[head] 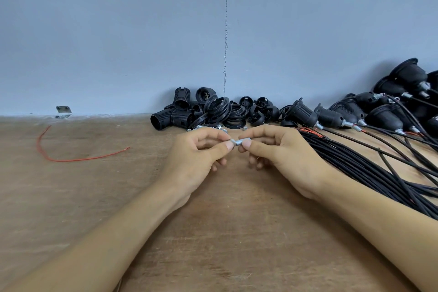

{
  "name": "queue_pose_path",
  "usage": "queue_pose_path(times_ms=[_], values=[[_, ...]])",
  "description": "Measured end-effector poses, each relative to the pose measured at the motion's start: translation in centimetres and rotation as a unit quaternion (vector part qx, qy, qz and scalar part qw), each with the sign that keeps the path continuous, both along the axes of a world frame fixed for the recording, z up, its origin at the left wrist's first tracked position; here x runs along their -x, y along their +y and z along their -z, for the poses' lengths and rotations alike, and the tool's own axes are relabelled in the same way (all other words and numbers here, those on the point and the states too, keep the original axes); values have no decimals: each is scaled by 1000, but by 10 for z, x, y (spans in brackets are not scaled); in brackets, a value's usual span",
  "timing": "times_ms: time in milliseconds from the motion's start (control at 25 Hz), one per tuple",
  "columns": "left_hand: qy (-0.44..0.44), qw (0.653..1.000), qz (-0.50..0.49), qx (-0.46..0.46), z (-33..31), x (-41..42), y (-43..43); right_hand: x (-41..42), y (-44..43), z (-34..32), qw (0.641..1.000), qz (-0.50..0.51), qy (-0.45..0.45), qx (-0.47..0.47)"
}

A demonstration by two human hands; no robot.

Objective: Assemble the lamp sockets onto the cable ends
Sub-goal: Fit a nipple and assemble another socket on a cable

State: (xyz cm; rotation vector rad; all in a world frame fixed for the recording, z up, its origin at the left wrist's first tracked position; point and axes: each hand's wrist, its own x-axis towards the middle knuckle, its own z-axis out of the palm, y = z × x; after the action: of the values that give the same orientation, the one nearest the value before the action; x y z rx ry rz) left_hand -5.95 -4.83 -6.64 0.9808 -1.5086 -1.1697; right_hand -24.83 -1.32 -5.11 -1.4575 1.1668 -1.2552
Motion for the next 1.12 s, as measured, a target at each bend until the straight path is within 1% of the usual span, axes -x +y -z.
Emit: queue_pose_path(times_ms=[120,200,320,560,680,880,1120], values=[[43,998,32,-30,-2,1,1,0,-1,1,999,-19,-46,-13],[58,997,44,-36,-2,2,2,-1,0,1,999,-19,-46,-12],[65,997,35,-33,-2,4,5,-1,1,1,999,-5,-33,1],[109,991,37,-63,-6,6,8,-3,2,1,999,-4,-53,7],[114,990,46,-69,-5,7,10,-4,3,2,999,13,-35,27],[141,984,70,-81,-4,8,9,-5,3,3,995,46,9,89],[155,983,48,-81,-2,7,6,-7,7,3,986,65,81,130]])
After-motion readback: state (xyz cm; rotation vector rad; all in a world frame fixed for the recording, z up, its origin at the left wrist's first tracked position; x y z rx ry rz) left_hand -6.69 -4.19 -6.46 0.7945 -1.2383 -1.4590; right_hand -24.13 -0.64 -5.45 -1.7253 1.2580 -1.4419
